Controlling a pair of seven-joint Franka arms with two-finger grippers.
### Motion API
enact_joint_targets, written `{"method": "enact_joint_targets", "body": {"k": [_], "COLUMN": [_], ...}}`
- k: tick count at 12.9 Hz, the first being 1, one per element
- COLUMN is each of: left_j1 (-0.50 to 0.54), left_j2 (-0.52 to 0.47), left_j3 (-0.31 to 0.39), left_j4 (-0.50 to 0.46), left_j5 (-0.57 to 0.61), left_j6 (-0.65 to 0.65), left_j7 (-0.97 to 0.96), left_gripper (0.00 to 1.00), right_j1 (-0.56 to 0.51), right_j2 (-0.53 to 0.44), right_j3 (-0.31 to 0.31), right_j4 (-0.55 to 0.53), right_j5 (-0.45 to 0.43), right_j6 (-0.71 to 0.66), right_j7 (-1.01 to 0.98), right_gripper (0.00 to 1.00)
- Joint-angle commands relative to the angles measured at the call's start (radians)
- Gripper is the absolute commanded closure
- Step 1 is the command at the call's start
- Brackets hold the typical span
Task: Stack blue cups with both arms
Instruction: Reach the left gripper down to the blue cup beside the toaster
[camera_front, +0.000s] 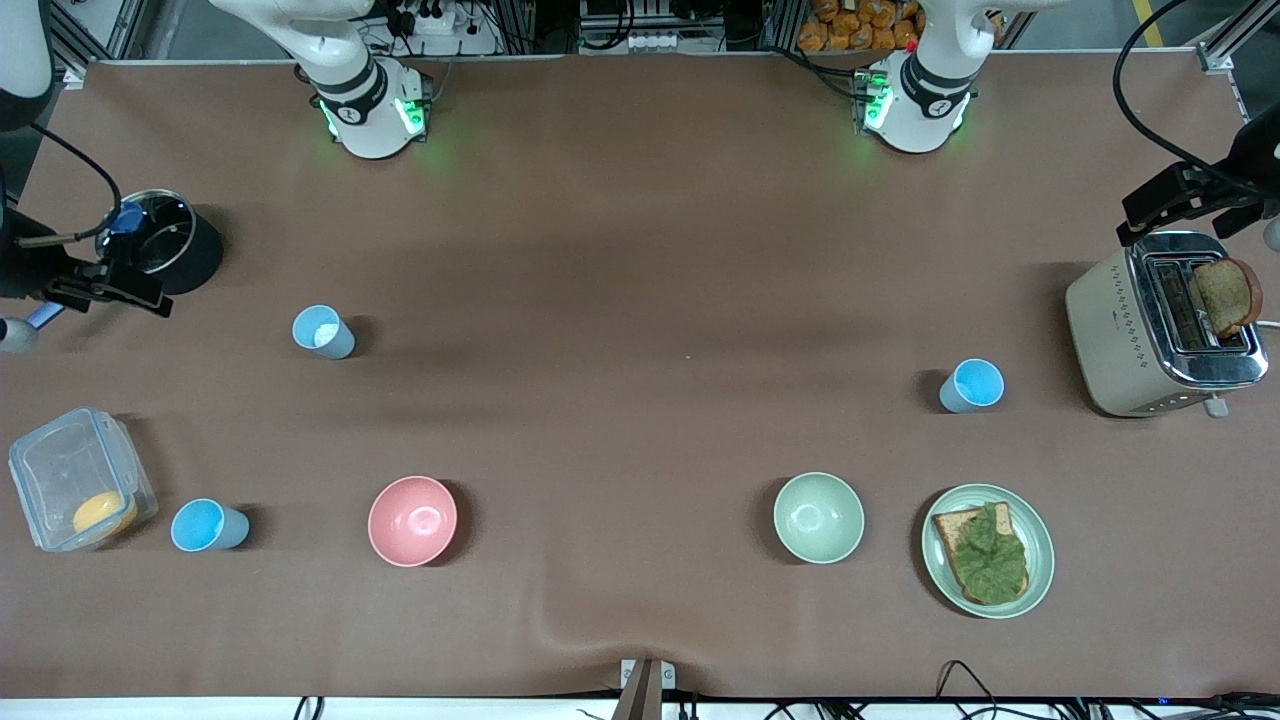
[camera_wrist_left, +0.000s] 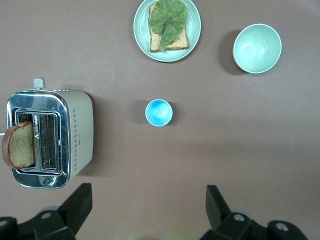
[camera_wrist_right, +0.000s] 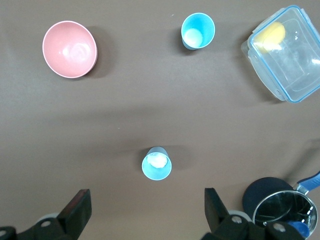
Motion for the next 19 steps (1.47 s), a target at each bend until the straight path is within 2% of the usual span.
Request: {"method": "enact_joint_targets", "body": {"k": [1,4,5,6,9,10,14,19], "left_j1": [-0.003,0.017,0.012,0.021,0.046,0.047,0.052,0.066], "left_j2": [0.004,0.044,0.05,0.052,0.06,0.076,0.226,0.311], "left_j3": [0.005,0.024,0.024,0.022,0.024,0.024,0.022,0.022], "left_j4": [0.018,0.015,-0.04,-0.11,-0.415,-0.473,-0.485,-0.557], "left_j5": [0.023,0.006,-0.005,0.0,0.038,0.04,0.024,0.032], "left_j6": [-0.021,-0.004,0.039,0.139,0.509,0.591,0.663,0.818], "left_j7": [0.025,0.032,0.016,0.016,0.026,0.026,0.014,0.022], "left_gripper": [0.0,0.0,0.0,0.0,0.0,0.0,0.0,0.0], "right_j1": [-0.004,0.006,0.007,0.009,0.001,-0.011,-0.031,-0.027], "right_j2": [-0.043,-0.06,-0.066,-0.07,-0.076,-0.08,-0.082,-0.079], "right_j3": [0.02,0.021,0.021,0.023,0.046,0.069,0.08,0.075], "right_j4": [-0.024,-0.024,-0.024,-0.026,-0.026,-0.032,-0.05,-0.053], "right_j5": [-0.022,-0.022,-0.022,-0.022,-0.024,-0.025,-0.025,-0.025], "right_j6": [-0.01,-0.028,-0.024,-0.022,-0.023,-0.022,-0.014,-0.019], "right_j7": [0.021,0.022,0.022,0.022,0.021,0.021,0.021,0.021], "right_gripper": [0.0,0.0,0.0,0.0,0.0,0.0,0.0,0.0]}}
